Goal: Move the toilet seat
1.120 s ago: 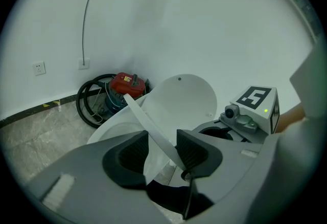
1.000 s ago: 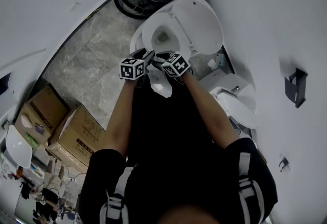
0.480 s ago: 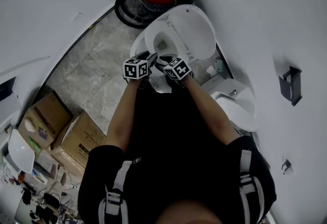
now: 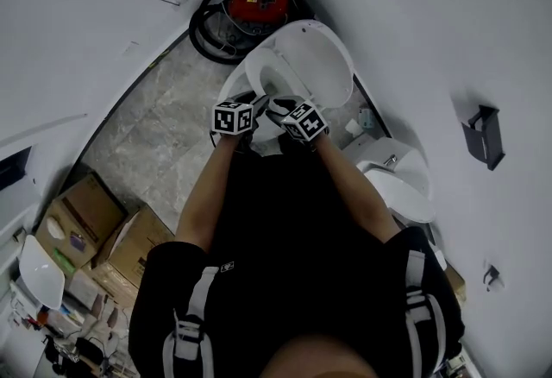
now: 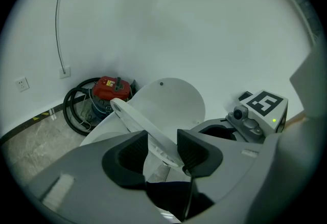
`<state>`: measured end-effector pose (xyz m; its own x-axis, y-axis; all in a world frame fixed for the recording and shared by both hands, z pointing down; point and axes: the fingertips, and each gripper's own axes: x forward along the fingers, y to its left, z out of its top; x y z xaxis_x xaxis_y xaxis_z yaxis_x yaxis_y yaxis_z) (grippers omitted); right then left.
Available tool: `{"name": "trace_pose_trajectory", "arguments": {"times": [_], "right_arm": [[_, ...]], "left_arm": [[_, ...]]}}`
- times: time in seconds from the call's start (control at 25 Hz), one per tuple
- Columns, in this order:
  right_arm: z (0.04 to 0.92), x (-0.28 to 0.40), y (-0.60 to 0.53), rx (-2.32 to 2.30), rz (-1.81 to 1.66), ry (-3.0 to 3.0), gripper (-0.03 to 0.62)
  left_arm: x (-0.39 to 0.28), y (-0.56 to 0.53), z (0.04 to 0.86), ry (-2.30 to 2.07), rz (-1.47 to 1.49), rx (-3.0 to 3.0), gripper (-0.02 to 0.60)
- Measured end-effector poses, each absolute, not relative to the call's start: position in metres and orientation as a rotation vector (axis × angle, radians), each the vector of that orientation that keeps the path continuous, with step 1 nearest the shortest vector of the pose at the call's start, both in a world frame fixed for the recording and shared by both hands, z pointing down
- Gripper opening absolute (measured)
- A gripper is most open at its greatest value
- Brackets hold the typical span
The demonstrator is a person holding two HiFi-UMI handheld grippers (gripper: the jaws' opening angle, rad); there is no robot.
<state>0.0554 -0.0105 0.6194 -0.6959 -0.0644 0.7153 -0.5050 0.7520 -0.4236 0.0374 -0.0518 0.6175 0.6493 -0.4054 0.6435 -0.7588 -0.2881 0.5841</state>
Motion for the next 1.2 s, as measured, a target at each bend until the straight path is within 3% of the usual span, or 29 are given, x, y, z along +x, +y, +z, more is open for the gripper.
{"name": "trace_pose_trajectory", "arguments": {"times": [1.2], "right_arm": [[0.592, 0.103, -0.045, 0.49, 0.636, -2.292, 0.156]], "left_arm": [[0.081, -0.088, 0.594, -0.894, 0.368, 1.971, 0.193]]}}
